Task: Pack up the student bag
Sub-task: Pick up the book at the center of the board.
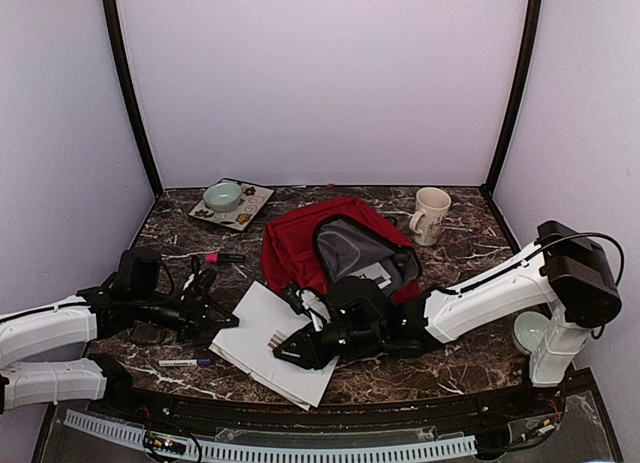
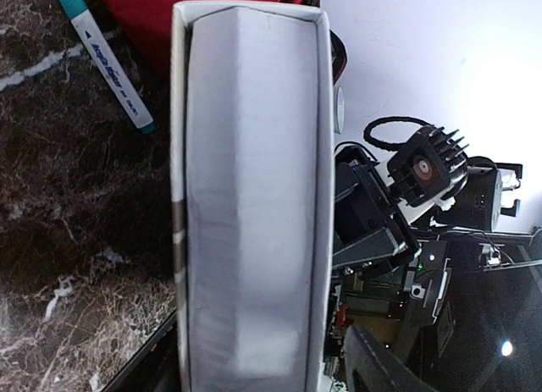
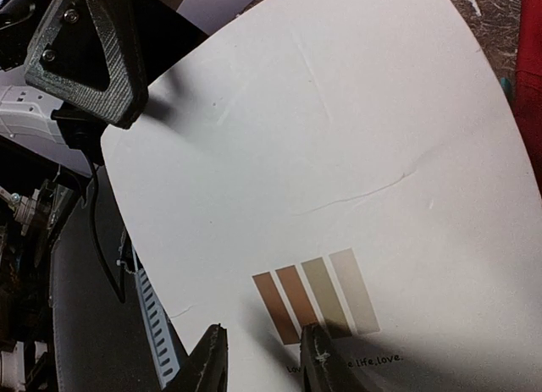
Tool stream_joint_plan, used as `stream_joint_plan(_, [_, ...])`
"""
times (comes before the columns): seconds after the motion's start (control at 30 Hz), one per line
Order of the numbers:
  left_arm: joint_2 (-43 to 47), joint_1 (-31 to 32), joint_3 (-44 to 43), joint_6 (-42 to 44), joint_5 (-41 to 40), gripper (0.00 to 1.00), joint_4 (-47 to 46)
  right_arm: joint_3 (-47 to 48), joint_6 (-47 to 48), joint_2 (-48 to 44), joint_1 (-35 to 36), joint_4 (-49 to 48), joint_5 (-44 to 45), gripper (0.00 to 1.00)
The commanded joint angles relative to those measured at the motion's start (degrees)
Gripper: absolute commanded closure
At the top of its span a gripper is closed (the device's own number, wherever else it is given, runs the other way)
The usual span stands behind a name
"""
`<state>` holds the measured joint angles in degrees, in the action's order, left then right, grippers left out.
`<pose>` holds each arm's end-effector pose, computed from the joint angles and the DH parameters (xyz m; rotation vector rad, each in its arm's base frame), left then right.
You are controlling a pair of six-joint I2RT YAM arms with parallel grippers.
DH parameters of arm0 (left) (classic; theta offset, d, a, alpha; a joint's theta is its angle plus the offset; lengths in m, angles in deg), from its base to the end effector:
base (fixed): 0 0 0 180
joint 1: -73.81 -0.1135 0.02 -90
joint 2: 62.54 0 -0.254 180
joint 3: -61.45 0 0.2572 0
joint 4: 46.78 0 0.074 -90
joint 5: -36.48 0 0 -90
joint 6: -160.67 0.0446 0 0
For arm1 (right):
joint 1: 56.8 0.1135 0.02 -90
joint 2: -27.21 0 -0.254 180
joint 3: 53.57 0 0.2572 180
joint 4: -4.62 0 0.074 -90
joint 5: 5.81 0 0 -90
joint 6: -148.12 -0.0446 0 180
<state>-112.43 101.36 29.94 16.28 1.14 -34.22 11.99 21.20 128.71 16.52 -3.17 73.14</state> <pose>0.1481 -0.1183 0.1754 0.1226 2.4222 -1.7728 0.1017 0.3691 0.1559 -0.8654 2.1951 1.2880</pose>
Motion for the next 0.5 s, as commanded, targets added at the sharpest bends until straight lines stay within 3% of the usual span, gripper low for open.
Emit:
stream_joint_plan(0.0, [-1.6, 1.6, -6.6, 7.7, 0.0, 0.41, 4.6, 0.9, -0.4, 0.9, 0.5, 5.1, 3.8, 0.69])
stream_joint_plan(0.17, [-2.8, 1.9, -11.1, 13.4, -1.7, 0.68, 12.1, 1.8, 0.0, -0.8, 0.5, 6.8, 5.8, 0.69])
stream_joint_plan(0.27, [-2.2, 1.9, -12.1, 14.2, -1.3, 0.91, 12.4, 2.4, 0.2, -2.4, 0.5, 8.0, 7.2, 0.69])
stream_joint_plan(0.47, [-0.9, 2.0, -15.6, 15.3, -2.1, 0.97, 15.6, 5.2, 1.6, -5.7, 0.4, 13.2, 10.1, 0.66])
